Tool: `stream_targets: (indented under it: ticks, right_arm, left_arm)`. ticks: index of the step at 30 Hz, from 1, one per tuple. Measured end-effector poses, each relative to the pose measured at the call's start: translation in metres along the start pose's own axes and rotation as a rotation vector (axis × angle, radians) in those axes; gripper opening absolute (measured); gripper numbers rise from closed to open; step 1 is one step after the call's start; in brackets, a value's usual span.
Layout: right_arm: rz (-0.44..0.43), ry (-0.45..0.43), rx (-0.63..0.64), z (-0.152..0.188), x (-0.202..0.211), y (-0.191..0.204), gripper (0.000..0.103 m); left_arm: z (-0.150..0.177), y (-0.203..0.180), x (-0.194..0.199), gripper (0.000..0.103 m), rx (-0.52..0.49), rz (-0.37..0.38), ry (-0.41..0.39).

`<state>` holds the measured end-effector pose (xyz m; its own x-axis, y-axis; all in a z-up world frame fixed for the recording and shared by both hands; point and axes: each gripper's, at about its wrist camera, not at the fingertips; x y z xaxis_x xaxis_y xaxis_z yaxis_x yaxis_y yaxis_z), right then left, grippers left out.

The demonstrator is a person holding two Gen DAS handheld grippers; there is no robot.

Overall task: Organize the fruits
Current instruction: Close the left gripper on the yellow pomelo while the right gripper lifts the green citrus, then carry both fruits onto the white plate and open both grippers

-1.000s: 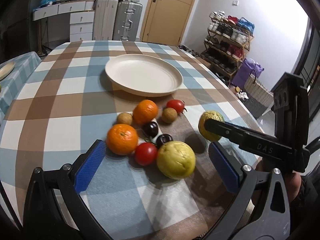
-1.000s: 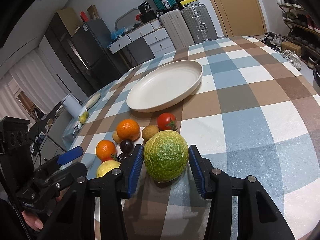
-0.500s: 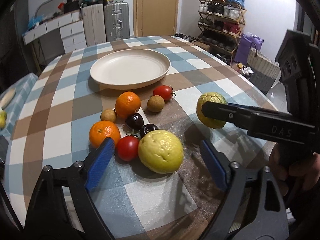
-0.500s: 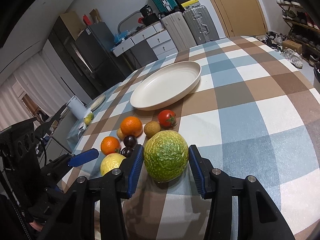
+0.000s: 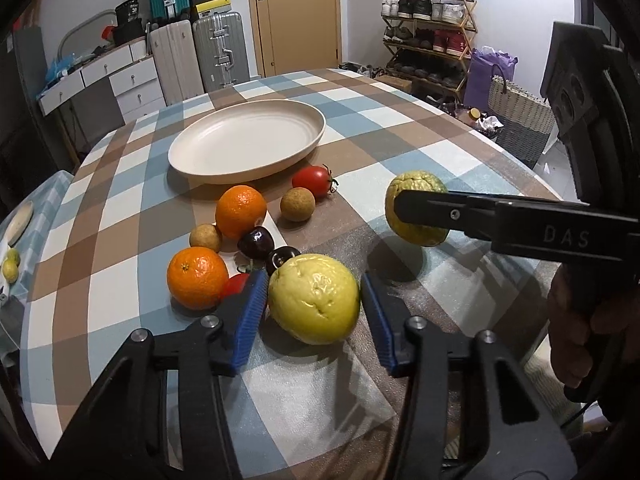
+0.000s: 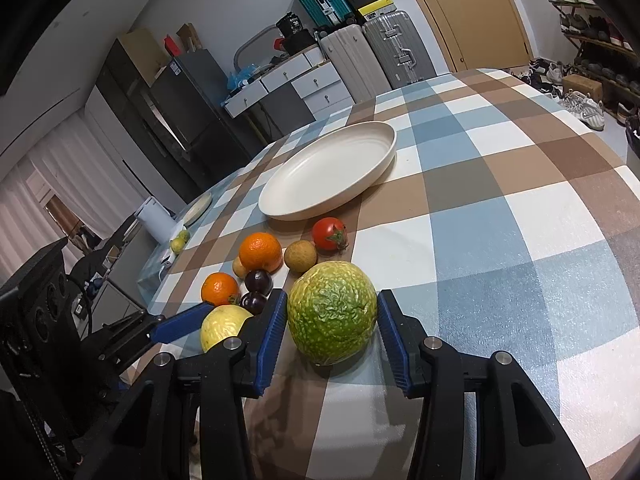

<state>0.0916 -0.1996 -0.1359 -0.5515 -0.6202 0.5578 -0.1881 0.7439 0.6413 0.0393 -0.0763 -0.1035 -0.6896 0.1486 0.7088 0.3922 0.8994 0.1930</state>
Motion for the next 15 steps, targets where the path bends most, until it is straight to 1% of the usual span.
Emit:
stream_targets:
  ticks: [4, 7, 8, 9, 10, 15]
  right_arm:
    - [0.002, 0.002, -0.003, 0.0002, -0.0006, -0.0008, 0.047]
    - [0.003, 0.003, -0.003, 0.0009, -0.0007, -0.0008, 0.047]
    - [0.004, 0.002, -0.002, 0.0009, -0.0007, -0.0008, 0.047]
    - [0.004, 0.003, -0.002, 0.0009, -0.0008, -0.0008, 0.047]
    - [0.004, 0.003, -0.003, 0.0008, -0.0008, -0.0009, 0.047]
    - [0.004, 0.004, -0.009, 0.0021, -0.0005, -0.0013, 0.047]
  left_arm:
    - [0.0011, -0.0003, 0.0008, 0.045, -0.001, 0.047, -0.015]
    - [0.0017, -0.0018, 0.0014, 0.045, -0.008, 0.068, -0.023]
    - [0.002, -0.0016, 0.0018, 0.045, -0.004, 0.081, -0.026]
    - [0.0029, 0.0007, 0.002, 0.045, 0.012, 0.116, -0.032]
    - [0.0032, 0.0016, 0.0016, 0.045, 0.02, 0.127, -0.034]
    - [0.0039, 0.0015, 0.0022, 0.045, 0.016, 0.13, -0.039]
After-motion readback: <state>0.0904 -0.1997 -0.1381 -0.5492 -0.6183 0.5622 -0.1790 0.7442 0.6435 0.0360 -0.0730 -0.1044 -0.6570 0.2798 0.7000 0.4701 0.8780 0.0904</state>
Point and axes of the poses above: each gripper's, at about its wrist camera, not at the fingertips, and x roughly against the way its jaws point, y to its left, z to its underside, and after that the axes turned 14 degrees about -x, right-handed
